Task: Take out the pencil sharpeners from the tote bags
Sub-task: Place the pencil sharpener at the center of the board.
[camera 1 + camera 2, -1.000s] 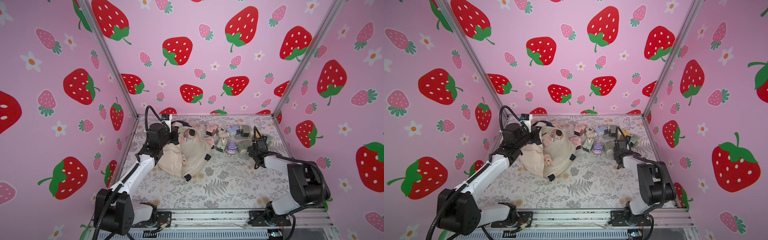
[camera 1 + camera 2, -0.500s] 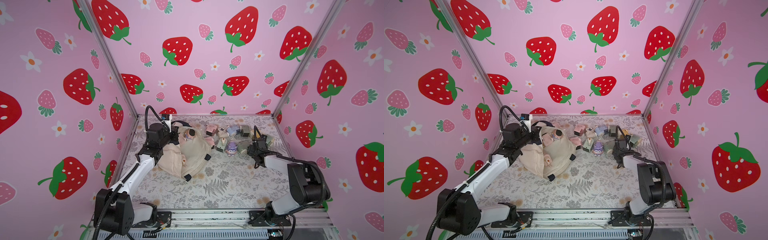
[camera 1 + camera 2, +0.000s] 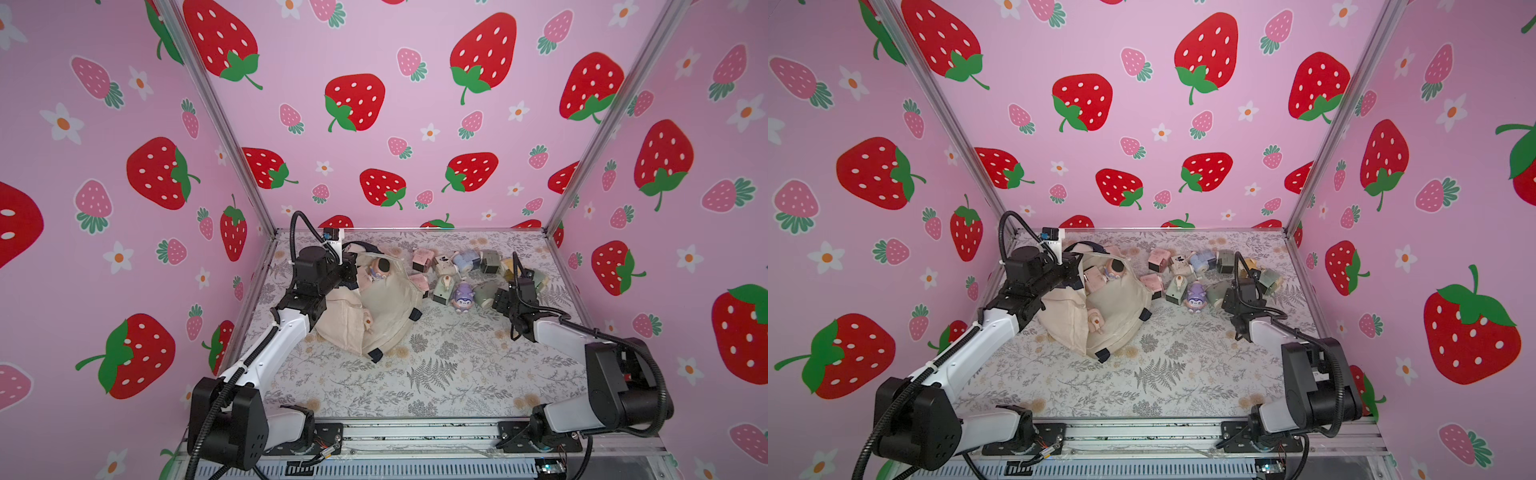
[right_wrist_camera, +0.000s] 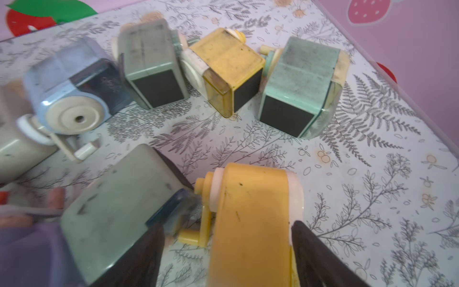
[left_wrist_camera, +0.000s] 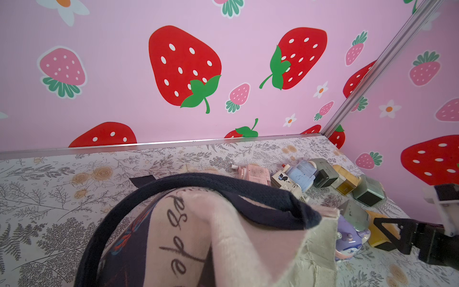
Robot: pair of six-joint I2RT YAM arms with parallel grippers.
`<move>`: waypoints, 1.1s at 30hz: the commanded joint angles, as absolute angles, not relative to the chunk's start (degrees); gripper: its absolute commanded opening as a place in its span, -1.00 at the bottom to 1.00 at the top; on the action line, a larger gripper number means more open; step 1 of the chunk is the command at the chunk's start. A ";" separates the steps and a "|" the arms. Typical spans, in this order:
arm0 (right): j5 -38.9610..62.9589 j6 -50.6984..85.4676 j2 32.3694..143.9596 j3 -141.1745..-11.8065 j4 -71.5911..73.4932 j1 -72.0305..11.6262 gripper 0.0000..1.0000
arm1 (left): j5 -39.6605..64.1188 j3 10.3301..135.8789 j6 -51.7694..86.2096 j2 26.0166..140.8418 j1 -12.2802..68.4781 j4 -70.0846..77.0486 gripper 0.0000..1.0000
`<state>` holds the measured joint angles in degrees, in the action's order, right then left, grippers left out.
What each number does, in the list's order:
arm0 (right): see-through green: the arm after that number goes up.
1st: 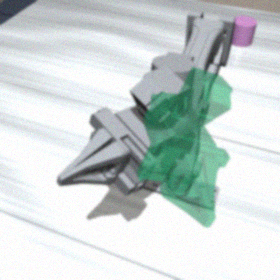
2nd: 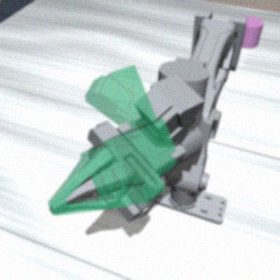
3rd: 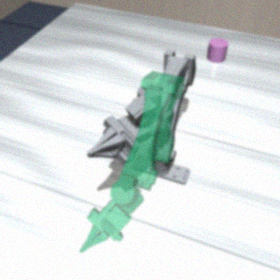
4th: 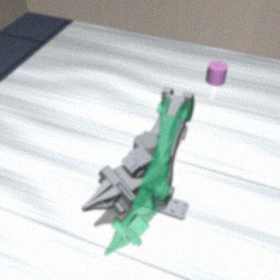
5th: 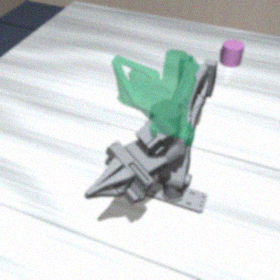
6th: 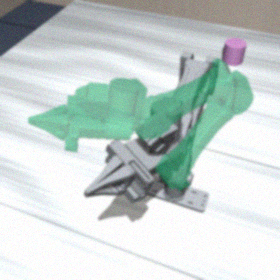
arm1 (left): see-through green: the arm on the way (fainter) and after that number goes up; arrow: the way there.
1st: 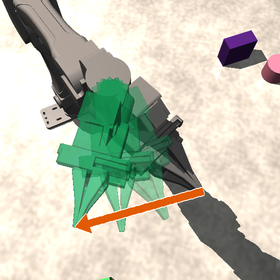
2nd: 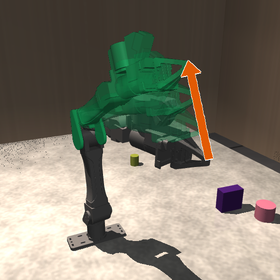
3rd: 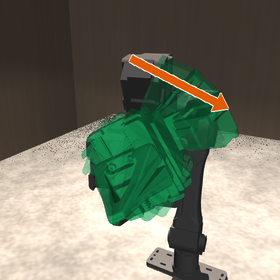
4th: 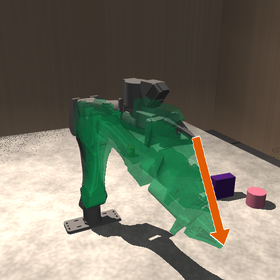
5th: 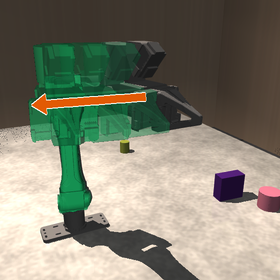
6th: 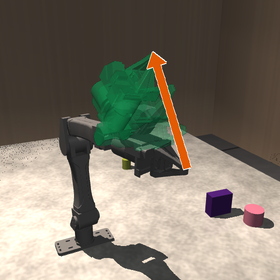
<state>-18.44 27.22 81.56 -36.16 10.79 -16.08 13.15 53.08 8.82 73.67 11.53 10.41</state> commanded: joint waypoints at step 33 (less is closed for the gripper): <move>3.53 9.46 92.65 -49.85 24.78 -56.44 0.56 | 16.17 57.13 8.36 73.21 12.10 16.00 -1.00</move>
<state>-0.12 10.96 90.19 -47.11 22.79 -55.35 13.56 53.08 8.84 73.67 11.53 10.41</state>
